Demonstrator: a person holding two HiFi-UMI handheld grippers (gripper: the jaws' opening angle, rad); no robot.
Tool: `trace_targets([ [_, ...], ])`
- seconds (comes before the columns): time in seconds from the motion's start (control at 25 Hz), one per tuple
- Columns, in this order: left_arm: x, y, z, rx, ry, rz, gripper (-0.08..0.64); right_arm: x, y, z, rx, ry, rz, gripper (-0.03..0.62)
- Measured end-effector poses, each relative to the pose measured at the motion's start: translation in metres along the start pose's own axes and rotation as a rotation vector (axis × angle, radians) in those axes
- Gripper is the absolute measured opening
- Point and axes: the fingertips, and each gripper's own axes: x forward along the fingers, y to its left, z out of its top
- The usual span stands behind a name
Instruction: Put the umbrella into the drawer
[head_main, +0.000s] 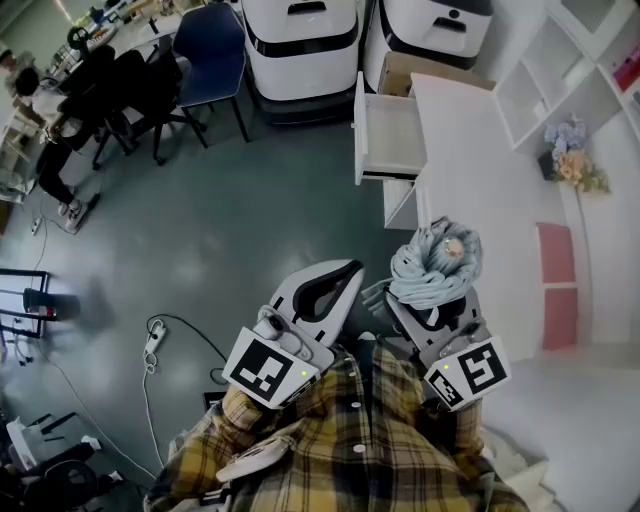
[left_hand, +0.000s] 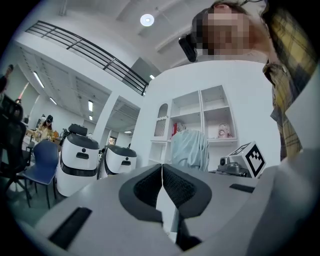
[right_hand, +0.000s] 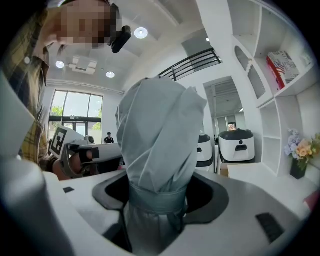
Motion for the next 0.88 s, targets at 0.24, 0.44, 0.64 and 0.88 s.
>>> trace_targets([
  [0.24, -0.018, 0.018, 0.000, -0.003, -0.009, 0.010, 0.023, 0.014, 0.008, 0.001, -0.002, -0.006, -0.015, 0.314],
  [0.44, -0.017, 0.028, -0.008, -0.016, -0.003, 0.024, 0.023, 0.026, 0.001, -0.004, 0.019, 0.005, -0.011, 0.314],
  [0.64, -0.006, 0.047, -0.010, -0.032, 0.005, 0.032, 0.023, 0.043, -0.009, -0.005, 0.022, 0.026, -0.011, 0.314],
  [0.88, 0.019, 0.083, -0.019, -0.046, 0.034, 0.064, 0.023, 0.077, -0.040, -0.011, 0.043, 0.054, 0.008, 0.314],
])
